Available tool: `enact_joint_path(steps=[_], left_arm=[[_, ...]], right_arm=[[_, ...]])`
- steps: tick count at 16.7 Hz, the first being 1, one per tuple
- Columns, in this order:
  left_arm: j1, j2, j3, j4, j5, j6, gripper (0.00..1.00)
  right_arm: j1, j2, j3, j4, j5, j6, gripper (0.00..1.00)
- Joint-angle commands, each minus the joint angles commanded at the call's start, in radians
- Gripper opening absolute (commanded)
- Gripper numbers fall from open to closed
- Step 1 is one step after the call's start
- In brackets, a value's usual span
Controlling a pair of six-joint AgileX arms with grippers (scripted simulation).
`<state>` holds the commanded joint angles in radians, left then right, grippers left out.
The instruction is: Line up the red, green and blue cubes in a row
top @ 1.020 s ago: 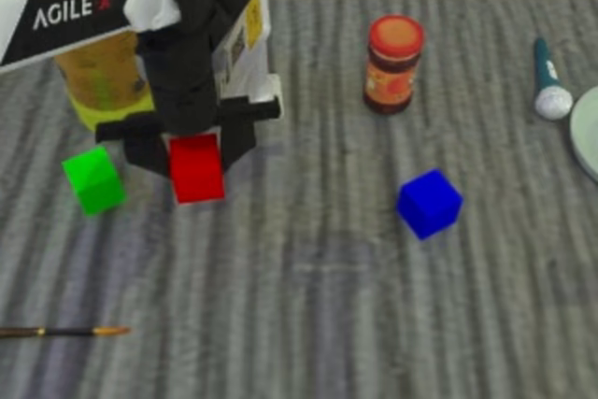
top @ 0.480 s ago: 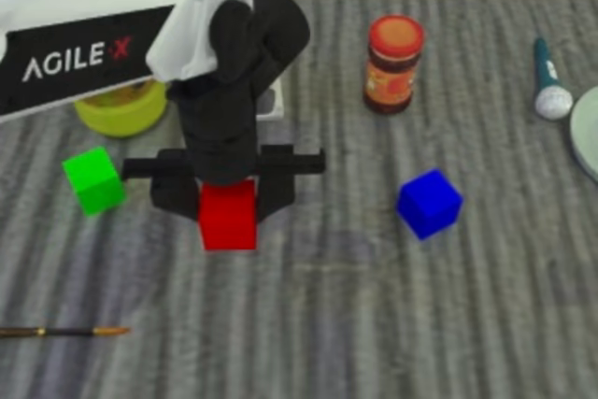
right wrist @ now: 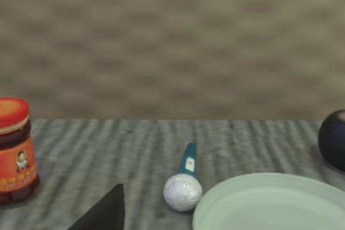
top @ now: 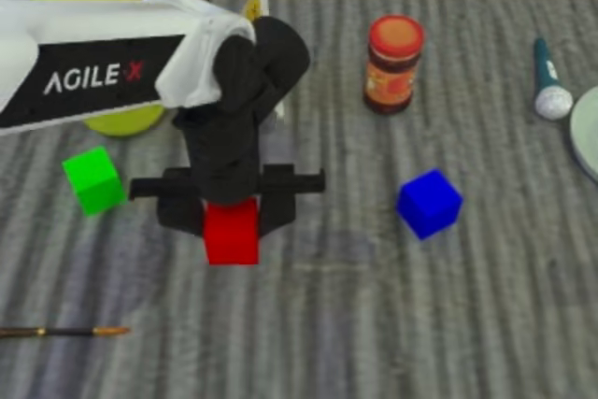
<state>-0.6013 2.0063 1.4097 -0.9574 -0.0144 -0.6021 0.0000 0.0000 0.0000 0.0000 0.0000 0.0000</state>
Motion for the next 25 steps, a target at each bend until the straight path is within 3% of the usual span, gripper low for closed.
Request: enact_joint_path(steps=[4, 8, 21, 25], left_arm=[[-0.002, 0.043, -0.087, 0.133, 0.002, -0.003, 0.0], [-0.003, 0.048, -0.095, 0.144, 0.002, -0.003, 0.0], [-0.003, 0.048, -0.095, 0.144, 0.002, -0.003, 0.98], [-0.003, 0.048, -0.095, 0.144, 0.002, -0.003, 1.0]], right_arm=[[0.0, 0.0, 0.0, 0.0, 0.0, 0.0, 1.0], [0.0, 0.0, 0.0, 0.0, 0.0, 0.0, 1.0], [0.0, 0.0, 0.0, 0.0, 0.0, 0.0, 1.0], [0.0, 0.0, 0.0, 0.0, 0.0, 0.0, 1.0]])
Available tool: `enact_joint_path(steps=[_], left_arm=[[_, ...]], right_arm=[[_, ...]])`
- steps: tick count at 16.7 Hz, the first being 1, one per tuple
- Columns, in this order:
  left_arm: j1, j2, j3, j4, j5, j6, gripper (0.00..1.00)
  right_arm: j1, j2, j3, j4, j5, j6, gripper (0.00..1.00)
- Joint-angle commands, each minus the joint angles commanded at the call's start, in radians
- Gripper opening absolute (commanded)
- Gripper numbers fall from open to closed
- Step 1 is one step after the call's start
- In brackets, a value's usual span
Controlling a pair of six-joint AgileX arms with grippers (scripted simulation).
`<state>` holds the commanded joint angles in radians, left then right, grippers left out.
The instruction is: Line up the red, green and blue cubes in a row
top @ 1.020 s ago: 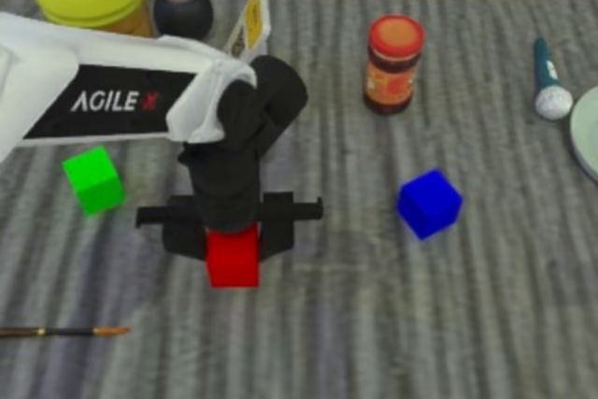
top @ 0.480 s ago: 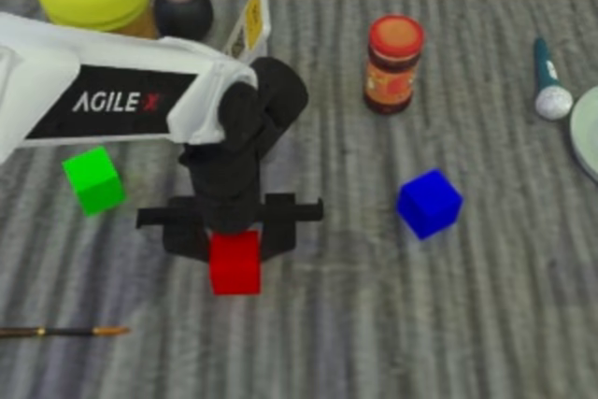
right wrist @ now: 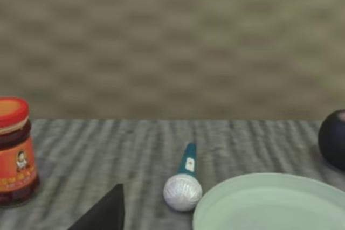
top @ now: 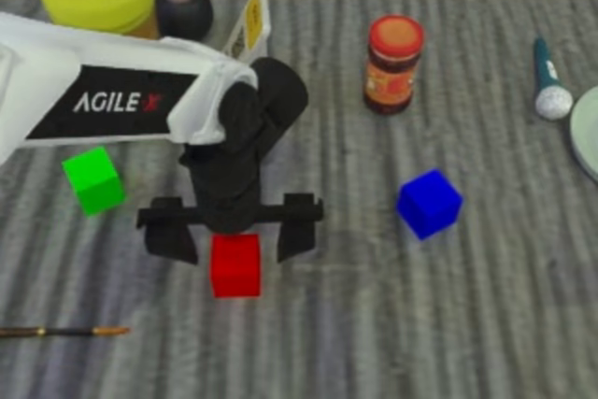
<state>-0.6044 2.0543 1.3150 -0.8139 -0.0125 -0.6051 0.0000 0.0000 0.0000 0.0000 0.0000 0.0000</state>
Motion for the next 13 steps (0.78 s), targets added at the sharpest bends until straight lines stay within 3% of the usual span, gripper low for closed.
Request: enact_joint_path(steps=[7, 13], left_arm=[[0.001, -0.006, 0.013, -0.018, -0.001, 0.0, 1.0], [0.015, -0.087, 0.132, -0.227, -0.001, -0.006, 1.0]], right_arm=[[0.0, 0.0, 0.0, 0.0, 0.0, 0.0, 1.0], [0.0, 0.0, 0.0, 0.0, 0.0, 0.0, 1.0]])
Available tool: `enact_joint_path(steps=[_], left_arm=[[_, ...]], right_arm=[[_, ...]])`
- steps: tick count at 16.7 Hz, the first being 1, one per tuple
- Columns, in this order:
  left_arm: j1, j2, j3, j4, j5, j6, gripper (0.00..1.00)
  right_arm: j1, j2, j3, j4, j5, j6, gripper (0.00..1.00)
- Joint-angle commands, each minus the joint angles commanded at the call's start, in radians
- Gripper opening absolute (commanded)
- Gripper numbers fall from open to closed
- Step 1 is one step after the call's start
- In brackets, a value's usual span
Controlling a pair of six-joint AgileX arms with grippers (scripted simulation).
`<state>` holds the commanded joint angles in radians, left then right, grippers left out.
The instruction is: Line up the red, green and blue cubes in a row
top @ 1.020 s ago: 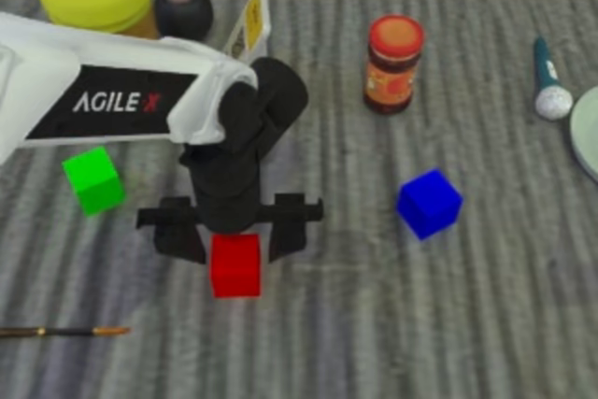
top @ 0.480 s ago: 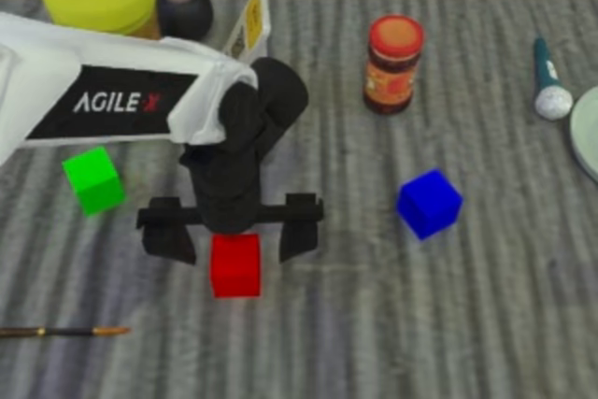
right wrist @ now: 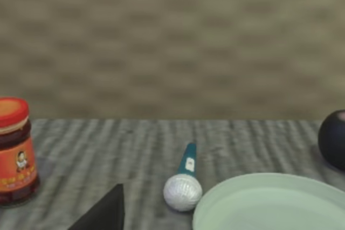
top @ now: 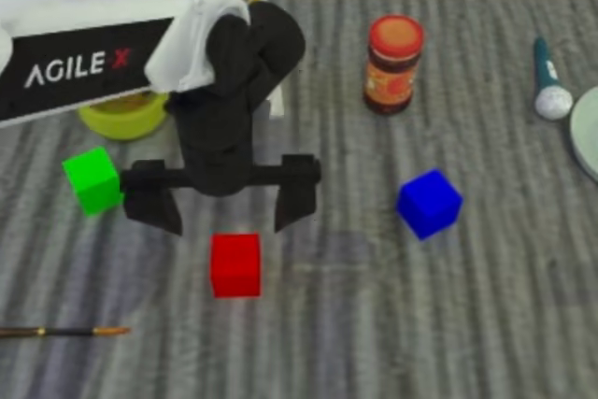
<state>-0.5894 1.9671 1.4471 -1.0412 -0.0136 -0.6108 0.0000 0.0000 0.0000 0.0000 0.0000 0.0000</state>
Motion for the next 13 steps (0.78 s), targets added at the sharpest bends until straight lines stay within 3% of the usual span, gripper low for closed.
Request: enact_joint_path(steps=[8, 13], left_arm=[[0.007, -0.001, 0.025, -0.025, 0.0, 0.034, 1.0], [0.085, 0.059, 0.09, -0.05, 0.002, 0.29, 1.0]], right_arm=[[0.0, 0.0, 0.0, 0.0, 0.0, 0.0, 1.0], [0.0, 0.0, 0.0, 0.0, 0.0, 0.0, 1.0]])
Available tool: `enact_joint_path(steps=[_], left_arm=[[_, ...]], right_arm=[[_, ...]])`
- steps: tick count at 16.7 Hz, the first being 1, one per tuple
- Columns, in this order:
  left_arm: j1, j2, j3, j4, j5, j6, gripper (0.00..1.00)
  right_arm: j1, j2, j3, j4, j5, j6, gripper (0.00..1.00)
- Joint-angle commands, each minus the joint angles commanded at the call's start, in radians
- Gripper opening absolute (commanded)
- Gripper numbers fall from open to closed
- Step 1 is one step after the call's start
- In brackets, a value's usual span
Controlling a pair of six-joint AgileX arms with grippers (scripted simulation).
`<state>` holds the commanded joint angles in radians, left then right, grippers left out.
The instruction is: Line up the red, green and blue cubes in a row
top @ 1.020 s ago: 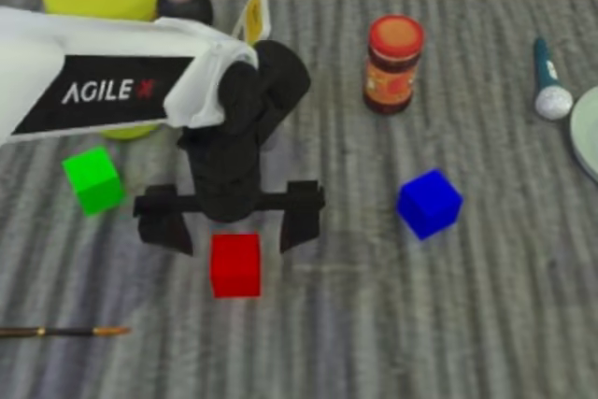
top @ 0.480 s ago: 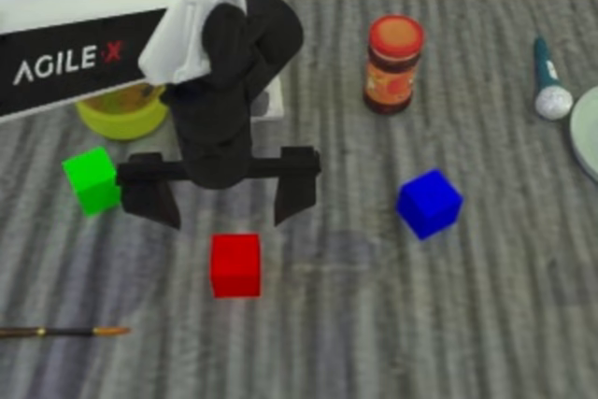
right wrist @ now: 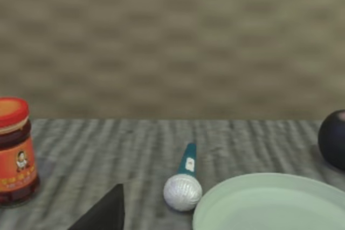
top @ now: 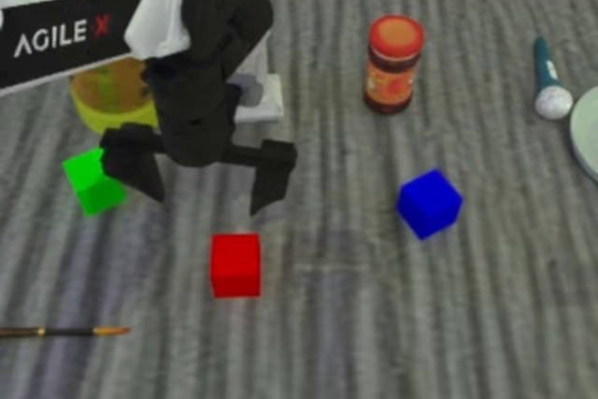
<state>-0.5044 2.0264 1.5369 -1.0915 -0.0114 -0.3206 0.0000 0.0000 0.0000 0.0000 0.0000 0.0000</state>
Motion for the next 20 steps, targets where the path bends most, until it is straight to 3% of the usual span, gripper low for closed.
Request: enact_joint_path(steps=[12, 16, 20], left_arm=[[0.329, 0.123, 0.142, -0.047, 0.009, 1.087, 1.0], [0.397, 0.119, 0.16, -0.038, 0.013, 1.259, 1.0], [0.407, 0.117, 0.162, -0.035, 0.014, 1.281, 1.0]], right_arm=[[0.0, 0.0, 0.0, 0.0, 0.0, 0.0, 1.0], [0.0, 0.0, 0.0, 0.0, 0.0, 0.0, 1.0], [0.0, 0.0, 0.0, 0.0, 0.0, 0.0, 1.0]])
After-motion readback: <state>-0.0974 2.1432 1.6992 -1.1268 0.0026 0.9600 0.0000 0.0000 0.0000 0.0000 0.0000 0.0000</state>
